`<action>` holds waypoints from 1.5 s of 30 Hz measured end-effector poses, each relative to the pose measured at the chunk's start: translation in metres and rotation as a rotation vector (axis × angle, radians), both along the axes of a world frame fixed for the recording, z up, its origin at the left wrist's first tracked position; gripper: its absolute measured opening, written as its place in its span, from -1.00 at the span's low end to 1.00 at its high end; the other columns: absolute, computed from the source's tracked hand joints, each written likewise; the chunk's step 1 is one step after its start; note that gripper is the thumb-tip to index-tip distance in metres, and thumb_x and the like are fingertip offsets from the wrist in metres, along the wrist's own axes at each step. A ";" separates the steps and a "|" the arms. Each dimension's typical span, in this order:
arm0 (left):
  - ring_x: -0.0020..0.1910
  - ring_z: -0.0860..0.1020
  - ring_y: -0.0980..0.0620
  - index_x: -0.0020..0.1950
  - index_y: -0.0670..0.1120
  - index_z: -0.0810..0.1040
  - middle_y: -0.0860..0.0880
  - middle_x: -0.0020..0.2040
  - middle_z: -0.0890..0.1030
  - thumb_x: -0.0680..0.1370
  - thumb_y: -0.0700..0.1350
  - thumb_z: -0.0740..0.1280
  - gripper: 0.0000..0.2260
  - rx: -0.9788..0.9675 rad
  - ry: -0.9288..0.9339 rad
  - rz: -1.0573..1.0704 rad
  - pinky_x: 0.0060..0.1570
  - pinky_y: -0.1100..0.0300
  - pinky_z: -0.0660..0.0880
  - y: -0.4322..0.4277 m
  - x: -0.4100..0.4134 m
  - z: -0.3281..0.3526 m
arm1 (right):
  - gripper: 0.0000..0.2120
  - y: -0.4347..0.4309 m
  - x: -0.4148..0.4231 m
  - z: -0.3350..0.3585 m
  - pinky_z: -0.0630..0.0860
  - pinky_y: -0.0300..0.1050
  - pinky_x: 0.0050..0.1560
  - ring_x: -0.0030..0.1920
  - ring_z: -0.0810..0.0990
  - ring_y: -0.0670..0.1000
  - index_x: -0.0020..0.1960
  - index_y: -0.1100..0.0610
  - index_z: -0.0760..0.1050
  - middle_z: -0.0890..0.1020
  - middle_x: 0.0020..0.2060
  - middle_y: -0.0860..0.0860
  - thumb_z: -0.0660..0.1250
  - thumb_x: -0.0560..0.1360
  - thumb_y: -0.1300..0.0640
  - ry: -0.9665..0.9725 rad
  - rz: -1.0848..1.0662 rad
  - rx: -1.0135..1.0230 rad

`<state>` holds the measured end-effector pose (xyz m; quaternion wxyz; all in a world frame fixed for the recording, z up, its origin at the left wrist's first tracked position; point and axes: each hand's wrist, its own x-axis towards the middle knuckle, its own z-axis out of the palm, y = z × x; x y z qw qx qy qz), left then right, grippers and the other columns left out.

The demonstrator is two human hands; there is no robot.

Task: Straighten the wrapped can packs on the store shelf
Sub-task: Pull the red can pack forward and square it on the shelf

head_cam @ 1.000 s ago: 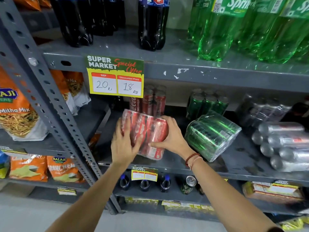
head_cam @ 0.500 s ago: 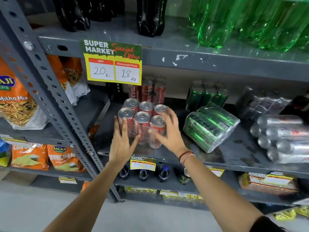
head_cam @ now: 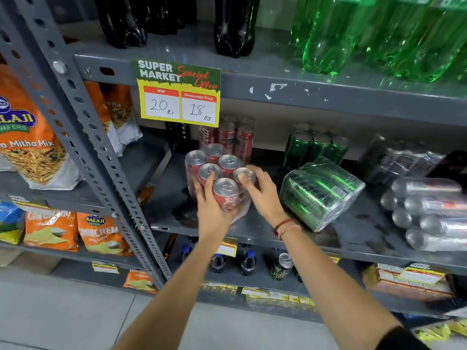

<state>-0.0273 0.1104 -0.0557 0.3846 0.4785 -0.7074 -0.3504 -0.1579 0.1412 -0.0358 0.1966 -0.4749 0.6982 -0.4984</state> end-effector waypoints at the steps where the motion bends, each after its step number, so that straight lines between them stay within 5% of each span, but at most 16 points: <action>1: 0.41 0.32 -0.16 0.46 0.05 0.14 -0.14 0.52 0.17 0.21 0.02 0.60 -0.05 -0.007 0.005 -0.061 0.30 -0.11 0.37 -0.011 0.013 0.003 | -0.58 0.007 0.009 -0.003 0.41 -0.05 0.24 0.13 0.50 -0.03 0.23 -0.03 0.45 0.55 0.11 0.07 0.24 0.48 -0.22 0.030 -0.027 -0.026; 4: 0.26 0.47 0.05 0.42 0.08 0.26 -0.02 0.32 0.49 0.16 -0.16 0.64 -0.07 0.088 -0.082 -0.314 0.32 0.05 0.38 -0.054 0.048 0.018 | -0.53 0.020 0.049 -0.007 0.41 -0.11 0.14 0.12 0.50 0.02 0.27 0.08 0.42 0.54 0.11 0.07 0.15 0.50 -0.21 0.099 -0.174 -0.076; 8: 0.36 0.40 0.08 0.40 0.30 0.21 0.09 0.38 0.43 0.12 -0.20 0.65 0.02 0.164 -0.265 -0.557 0.37 -0.11 0.31 -0.106 0.072 0.030 | -0.43 0.023 0.109 -0.010 0.40 -0.07 0.14 0.21 0.42 0.09 0.42 0.08 0.24 0.43 0.21 0.10 0.04 0.52 -0.22 0.091 -0.232 -0.064; 12: 0.39 0.36 -0.01 0.51 0.12 0.08 -0.03 0.41 0.41 0.25 -0.22 0.58 0.00 0.182 -0.328 -0.391 0.42 0.01 0.24 -0.090 0.076 0.045 | -0.52 0.013 0.091 -0.003 0.43 0.09 0.20 0.19 0.42 0.11 0.23 0.12 0.41 0.44 0.18 0.12 0.11 0.50 -0.21 0.117 -0.210 -0.138; 14: 0.47 0.21 -0.10 0.54 0.04 -0.01 -0.13 0.49 0.25 0.30 -0.16 0.55 -0.02 0.147 -0.266 -0.163 0.42 -0.03 0.18 -0.055 0.069 0.045 | -0.54 0.003 0.060 0.006 0.41 0.06 0.23 0.19 0.40 0.10 0.23 0.12 0.42 0.41 0.18 0.13 0.25 0.48 -0.17 0.175 -0.189 -0.157; 17: 0.52 -0.06 -0.20 0.53 0.07 -0.19 -0.22 0.54 -0.20 0.30 -0.11 0.56 0.09 0.277 -0.077 -0.078 0.42 -0.11 0.07 0.003 0.044 0.042 | -0.33 -0.022 0.013 0.028 0.25 -0.06 0.35 0.35 0.27 0.10 0.39 0.00 0.31 0.34 0.30 0.12 0.44 0.36 -0.16 0.144 -0.002 0.019; 21: 0.49 -0.14 -0.35 0.51 0.11 -0.24 -0.27 0.48 -0.39 0.21 0.01 0.61 0.19 0.244 0.030 0.036 0.40 -0.24 0.13 0.018 0.005 0.023 | -0.16 -0.052 -0.016 0.036 0.20 0.18 0.46 0.45 0.24 0.16 0.43 -0.05 0.30 0.27 0.45 0.11 0.41 0.25 -0.34 0.281 0.231 0.241; 24: 0.48 -0.05 -0.37 0.51 0.06 -0.08 -0.31 0.50 -0.28 0.19 0.02 0.61 0.11 0.228 0.061 0.115 0.38 -0.24 0.16 0.008 -0.001 0.018 | -0.24 -0.055 -0.017 0.028 0.18 0.17 0.47 0.42 0.29 0.18 0.39 -0.03 0.38 0.32 0.42 0.12 0.41 0.29 -0.32 0.313 0.185 0.222; 30: 0.27 0.47 -0.03 0.44 0.08 0.22 -0.08 0.32 0.49 0.26 -0.15 0.59 -0.14 0.169 -0.063 -0.177 0.33 0.00 0.36 -0.065 0.061 0.026 | -0.26 -0.020 0.000 0.015 0.26 0.04 0.36 0.25 0.29 0.19 0.40 0.01 0.36 0.32 0.23 0.17 0.37 0.33 -0.32 0.460 -0.015 0.178; 36: 0.25 0.45 0.05 0.48 0.03 0.22 -0.07 0.34 0.46 0.30 -0.36 0.52 -0.14 0.170 -0.231 -0.427 0.27 0.09 0.39 -0.107 0.071 0.050 | -0.30 -0.002 0.033 -0.005 0.52 0.11 0.14 0.18 0.36 0.18 0.43 0.02 0.24 0.28 0.18 0.15 0.46 0.38 0.02 0.510 -0.100 0.158; 41: 0.30 0.45 0.01 0.48 0.08 0.22 -0.05 0.37 0.44 0.30 -0.35 0.52 -0.14 0.141 -0.224 -0.437 0.29 0.06 0.40 -0.110 0.072 0.045 | -0.30 -0.005 0.033 -0.005 0.48 0.12 0.22 0.09 0.54 0.24 0.45 -0.02 0.20 0.28 0.28 0.14 0.46 0.42 0.15 0.377 -0.088 0.165; 45: 0.32 0.44 -0.04 0.51 0.07 0.16 -0.09 0.39 0.43 0.34 -0.34 0.50 -0.14 0.084 -0.258 -0.372 0.30 0.08 0.38 -0.098 0.068 0.042 | -0.29 0.000 0.036 -0.001 0.40 0.09 0.29 0.19 0.51 0.26 0.47 -0.01 0.20 0.28 0.34 0.15 0.45 0.42 0.20 0.332 -0.079 0.156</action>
